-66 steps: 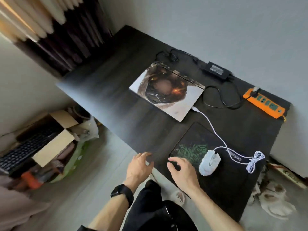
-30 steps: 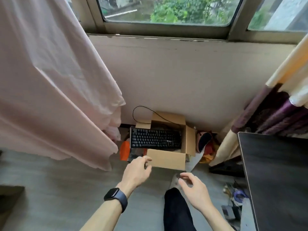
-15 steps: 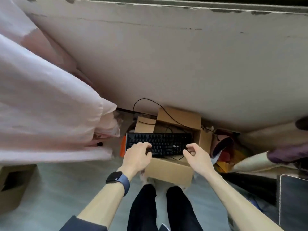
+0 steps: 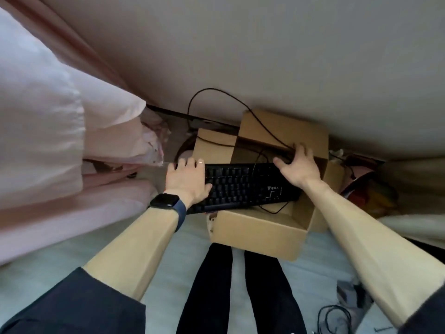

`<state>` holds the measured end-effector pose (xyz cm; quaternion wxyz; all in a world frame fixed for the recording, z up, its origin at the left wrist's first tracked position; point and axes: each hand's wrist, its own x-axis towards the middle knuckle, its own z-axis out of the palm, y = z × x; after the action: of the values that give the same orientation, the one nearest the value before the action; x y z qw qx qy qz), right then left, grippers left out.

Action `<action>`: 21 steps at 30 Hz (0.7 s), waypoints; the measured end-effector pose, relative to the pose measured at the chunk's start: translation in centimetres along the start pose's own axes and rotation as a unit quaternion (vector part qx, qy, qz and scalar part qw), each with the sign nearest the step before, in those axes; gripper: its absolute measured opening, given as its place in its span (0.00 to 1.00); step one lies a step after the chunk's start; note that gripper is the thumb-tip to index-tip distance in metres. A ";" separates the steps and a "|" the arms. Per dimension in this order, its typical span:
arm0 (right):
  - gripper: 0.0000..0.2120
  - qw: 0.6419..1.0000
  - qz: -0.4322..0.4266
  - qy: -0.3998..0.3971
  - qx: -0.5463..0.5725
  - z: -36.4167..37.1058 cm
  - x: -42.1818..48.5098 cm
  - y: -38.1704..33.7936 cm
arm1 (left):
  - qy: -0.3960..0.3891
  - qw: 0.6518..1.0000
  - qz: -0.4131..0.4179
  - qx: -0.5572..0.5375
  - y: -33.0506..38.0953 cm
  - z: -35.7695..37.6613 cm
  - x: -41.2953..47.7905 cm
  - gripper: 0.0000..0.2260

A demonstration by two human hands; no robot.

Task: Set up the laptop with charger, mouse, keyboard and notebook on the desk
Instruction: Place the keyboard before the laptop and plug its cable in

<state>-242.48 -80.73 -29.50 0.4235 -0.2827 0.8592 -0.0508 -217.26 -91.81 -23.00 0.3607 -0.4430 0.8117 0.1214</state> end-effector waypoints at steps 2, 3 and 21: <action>0.39 0.998 -0.025 0.031 -0.039 1.4 0.2 -0.4 | -0.007 1.000 0.008 -0.017 -0.5 0.5 0.4 0.29; 0.39 0.997 -0.033 0.048 -0.056 2.1 0.2 -0.5 | -0.013 0.999 0.011 -0.038 -0.8 0.6 0.6 0.29; 0.19 1.000 0.018 0.007 -0.015 5.9 1.2 -4.3 | -0.035 0.858 -0.203 -0.471 -3.0 1.7 -0.5 0.30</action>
<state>-236.70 -84.04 -32.76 0.4141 -0.2734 0.8676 -0.0322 -213.85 -92.31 -23.54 0.1537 -0.7103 0.5365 0.4289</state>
